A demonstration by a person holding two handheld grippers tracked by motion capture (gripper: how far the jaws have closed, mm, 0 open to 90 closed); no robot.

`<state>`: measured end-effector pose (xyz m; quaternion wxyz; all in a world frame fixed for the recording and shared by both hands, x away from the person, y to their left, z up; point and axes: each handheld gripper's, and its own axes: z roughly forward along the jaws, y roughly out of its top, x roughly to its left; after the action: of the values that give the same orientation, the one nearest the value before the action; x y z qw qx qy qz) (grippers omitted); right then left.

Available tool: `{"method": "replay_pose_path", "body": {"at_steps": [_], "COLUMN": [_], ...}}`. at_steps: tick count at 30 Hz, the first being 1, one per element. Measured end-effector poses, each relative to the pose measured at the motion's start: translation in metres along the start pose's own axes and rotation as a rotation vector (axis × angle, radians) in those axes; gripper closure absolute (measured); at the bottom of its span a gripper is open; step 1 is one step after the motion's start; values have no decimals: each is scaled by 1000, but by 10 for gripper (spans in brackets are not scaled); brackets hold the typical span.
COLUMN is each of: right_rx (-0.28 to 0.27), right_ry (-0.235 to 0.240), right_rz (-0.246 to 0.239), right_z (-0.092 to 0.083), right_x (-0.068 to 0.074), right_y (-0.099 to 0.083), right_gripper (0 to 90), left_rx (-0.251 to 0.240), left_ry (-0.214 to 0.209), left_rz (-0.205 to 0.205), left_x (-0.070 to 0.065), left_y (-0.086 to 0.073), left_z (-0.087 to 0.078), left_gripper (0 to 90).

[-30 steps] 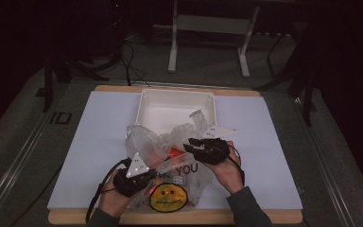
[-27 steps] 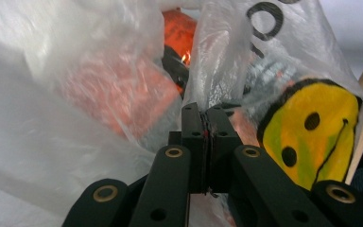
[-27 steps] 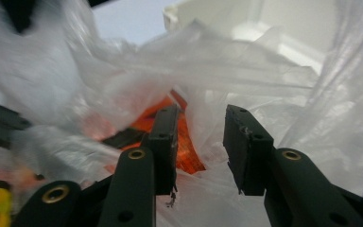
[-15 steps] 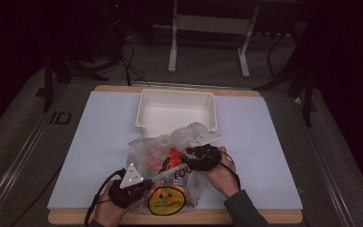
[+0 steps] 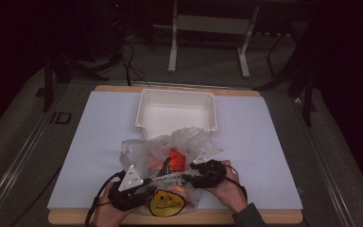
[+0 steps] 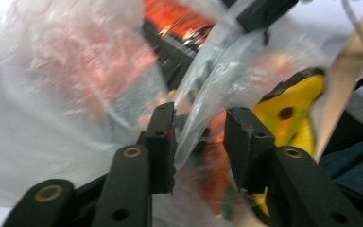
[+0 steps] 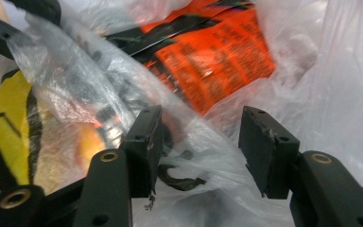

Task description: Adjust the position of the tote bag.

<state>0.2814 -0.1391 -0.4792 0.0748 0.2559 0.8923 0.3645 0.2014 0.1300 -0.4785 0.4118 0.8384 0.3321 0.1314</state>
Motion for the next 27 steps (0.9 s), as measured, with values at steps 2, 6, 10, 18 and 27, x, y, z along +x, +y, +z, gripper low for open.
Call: {"method": "replay_pose_path", "body": {"at_steps": [2, 6, 10, 18, 27], "right_rx": [3, 2, 5, 7, -46], "right_ry": [5, 10, 14, 34, 43], "right_rz": [1, -6, -5, -18, -9], "right_z": [-1, -2, -2, -5, -14], "right_x": [3, 6, 9, 14, 11], "right_y": [-3, -6, -8, -7, -3], "right_gripper": [486, 482, 478, 477, 495], "left_rx": [-16, -54, -103, -48, 62], "left_ry": [-11, -32, -61, 34, 61], "left_rz": [11, 20, 8, 31, 36], "left_x": [-4, -8, -13, -8, 0], "left_y": [5, 19, 35, 54, 48], "left_z": [-4, -10, -13, 21, 56], "left_gripper": [601, 589, 588, 577, 578]}}
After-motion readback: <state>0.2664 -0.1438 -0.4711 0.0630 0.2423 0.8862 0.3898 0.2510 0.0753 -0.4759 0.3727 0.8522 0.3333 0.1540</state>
